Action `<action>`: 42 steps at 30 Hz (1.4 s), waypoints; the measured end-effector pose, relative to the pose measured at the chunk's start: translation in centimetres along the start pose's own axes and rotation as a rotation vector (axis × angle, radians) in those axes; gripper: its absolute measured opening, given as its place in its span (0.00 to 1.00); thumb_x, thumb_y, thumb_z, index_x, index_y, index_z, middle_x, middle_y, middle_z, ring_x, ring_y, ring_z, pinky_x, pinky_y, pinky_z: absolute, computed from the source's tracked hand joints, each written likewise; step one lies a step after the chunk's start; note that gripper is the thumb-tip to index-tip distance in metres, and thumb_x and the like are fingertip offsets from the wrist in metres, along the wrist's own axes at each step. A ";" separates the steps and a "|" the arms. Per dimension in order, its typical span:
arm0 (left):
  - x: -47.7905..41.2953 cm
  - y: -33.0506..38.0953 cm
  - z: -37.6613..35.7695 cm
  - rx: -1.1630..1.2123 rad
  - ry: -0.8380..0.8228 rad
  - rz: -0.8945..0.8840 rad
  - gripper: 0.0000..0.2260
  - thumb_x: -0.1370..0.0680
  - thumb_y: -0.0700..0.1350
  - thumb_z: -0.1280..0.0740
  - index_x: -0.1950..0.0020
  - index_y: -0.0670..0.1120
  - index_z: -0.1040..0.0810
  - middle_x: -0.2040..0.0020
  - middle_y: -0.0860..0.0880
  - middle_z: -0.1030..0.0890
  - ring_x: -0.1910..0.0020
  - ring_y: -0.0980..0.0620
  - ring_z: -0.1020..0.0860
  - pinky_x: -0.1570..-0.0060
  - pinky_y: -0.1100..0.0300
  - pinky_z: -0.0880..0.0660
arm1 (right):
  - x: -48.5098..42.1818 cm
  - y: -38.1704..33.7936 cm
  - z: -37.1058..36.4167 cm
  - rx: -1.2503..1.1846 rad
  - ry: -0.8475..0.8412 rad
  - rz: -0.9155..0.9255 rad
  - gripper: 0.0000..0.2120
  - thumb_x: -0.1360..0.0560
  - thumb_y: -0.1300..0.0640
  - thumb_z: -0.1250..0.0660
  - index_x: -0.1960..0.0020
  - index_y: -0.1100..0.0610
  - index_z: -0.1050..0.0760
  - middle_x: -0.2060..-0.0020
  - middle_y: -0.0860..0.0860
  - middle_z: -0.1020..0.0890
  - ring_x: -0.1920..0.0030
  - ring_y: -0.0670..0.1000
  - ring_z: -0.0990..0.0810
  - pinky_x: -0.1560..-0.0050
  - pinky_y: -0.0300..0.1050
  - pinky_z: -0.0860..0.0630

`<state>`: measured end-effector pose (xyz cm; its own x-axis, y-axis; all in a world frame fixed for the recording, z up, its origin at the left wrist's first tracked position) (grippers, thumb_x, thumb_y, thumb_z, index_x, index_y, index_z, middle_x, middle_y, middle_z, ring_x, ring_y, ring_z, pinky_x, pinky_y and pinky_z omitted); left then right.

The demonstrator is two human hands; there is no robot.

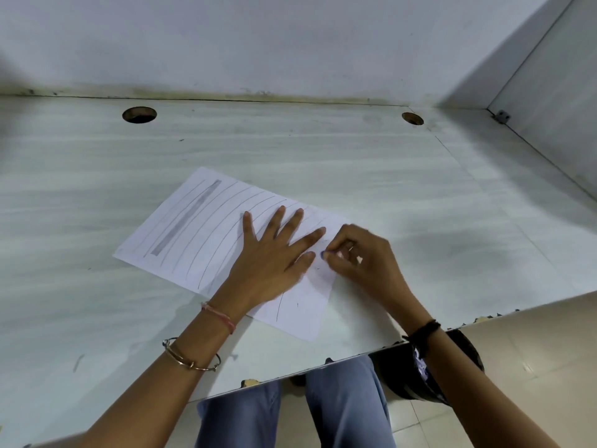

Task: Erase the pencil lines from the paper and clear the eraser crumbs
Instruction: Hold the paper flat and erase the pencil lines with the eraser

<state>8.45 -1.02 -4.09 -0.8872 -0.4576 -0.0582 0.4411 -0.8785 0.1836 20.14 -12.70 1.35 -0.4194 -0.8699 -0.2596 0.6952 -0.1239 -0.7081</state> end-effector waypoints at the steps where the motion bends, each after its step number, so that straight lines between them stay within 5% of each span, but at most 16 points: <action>1: 0.0 0.1 0.1 -0.013 -0.002 -0.006 0.29 0.25 0.61 0.71 0.23 0.67 0.59 0.20 0.53 0.59 0.22 0.48 0.63 0.32 0.29 0.64 | 0.3 0.1 -0.3 0.034 -0.022 0.016 0.08 0.32 0.67 0.28 0.63 0.57 0.25 0.68 0.46 0.25 0.68 0.44 0.29 0.64 0.32 0.34; 9: -0.5 -0.7 -0.3 0.092 -0.001 -0.017 0.33 0.27 0.58 0.70 0.23 0.64 0.49 0.20 0.57 0.53 0.21 0.53 0.57 0.30 0.33 0.64 | -2.5 2.9 2.4 0.068 0.206 -0.131 0.06 0.29 0.63 0.28 0.60 0.57 0.25 0.67 0.45 0.23 0.66 0.45 0.27 0.61 0.37 0.32; 11: -0.8 -1.0 -0.1 0.273 0.103 -0.005 0.28 0.23 0.56 0.61 0.24 0.60 0.39 0.21 0.56 0.43 0.21 0.53 0.50 0.30 0.32 0.64 | -1.3 0.6 1.4 0.032 0.179 -0.045 0.05 0.29 0.62 0.28 0.58 0.57 0.24 0.64 0.48 0.20 0.65 0.46 0.25 0.63 0.35 0.29; 14: -0.6 -1.3 0.6 0.524 0.148 0.041 0.19 0.21 0.39 0.41 0.32 0.52 0.26 0.27 0.56 0.32 0.23 0.55 0.42 0.28 0.40 0.67 | 0.8 -1.9 -1.6 0.100 0.007 0.119 0.04 0.29 0.62 0.29 0.56 0.57 0.23 0.63 0.49 0.21 0.64 0.46 0.24 0.62 0.36 0.27; 17: 0.4 -1.5 2.3 0.634 0.200 0.029 0.15 0.23 0.35 0.37 0.39 0.48 0.22 0.35 0.54 0.24 0.30 0.55 0.32 0.26 0.44 0.63 | 1.8 -2.0 -3.0 0.164 -0.061 0.135 0.04 0.28 0.63 0.31 0.56 0.56 0.24 0.63 0.48 0.24 0.63 0.43 0.27 0.61 0.34 0.30; 20: 2.4 -1.7 2.6 0.421 0.116 0.042 0.16 0.18 0.44 0.39 0.31 0.55 0.26 0.28 0.57 0.31 0.26 0.58 0.38 0.27 0.38 0.62 | 2.2 -2.0 -2.9 0.179 -0.089 0.135 0.03 0.26 0.62 0.31 0.55 0.55 0.23 0.61 0.46 0.24 0.61 0.40 0.27 0.59 0.29 0.32; 23: 4.7 -1.9 1.8 0.184 0.057 0.074 0.20 0.17 0.56 0.53 0.25 0.64 0.39 0.21 0.58 0.44 0.22 0.59 0.50 0.31 0.33 0.65 | 2.4 -2.0 -2.9 0.173 -0.084 0.118 0.04 0.26 0.62 0.31 0.54 0.54 0.23 0.60 0.45 0.22 0.59 0.42 0.26 0.58 0.28 0.32; 28: 5.1 -2.0 1.0 0.004 -0.051 0.080 0.30 0.27 0.64 0.73 0.24 0.67 0.62 0.21 0.59 0.61 0.23 0.58 0.63 0.31 0.33 0.66 | 2.9 -3.8 -3.6 0.078 -0.167 0.162 0.08 0.30 0.64 0.28 0.53 0.56 0.21 0.60 0.49 0.19 0.61 0.46 0.23 0.59 0.32 0.27; 42: 4.9 -2.1 0.8 -0.056 0.017 0.049 0.29 0.24 0.66 0.68 0.23 0.65 0.60 0.20 0.56 0.59 0.22 0.55 0.60 0.31 0.32 0.63 | 3.8 -5.4 -3.8 0.054 -0.278 0.125 0.06 0.34 0.65 0.26 0.59 0.57 0.18 0.64 0.50 0.18 0.66 0.49 0.21 0.61 0.41 0.23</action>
<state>3.07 -1.35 -3.94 -0.8621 -0.5023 -0.0668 0.4914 -0.8609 0.1318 12.61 -13.52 1.67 -0.1580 -0.9763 -0.1478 0.7643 -0.0262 -0.6443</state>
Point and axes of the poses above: each hand's wrist, its own x-axis away from the middle knuckle, its own z-axis out of the back of the hand, y = z × x, the point moved 4 cm from there along -x, towards the middle knuckle
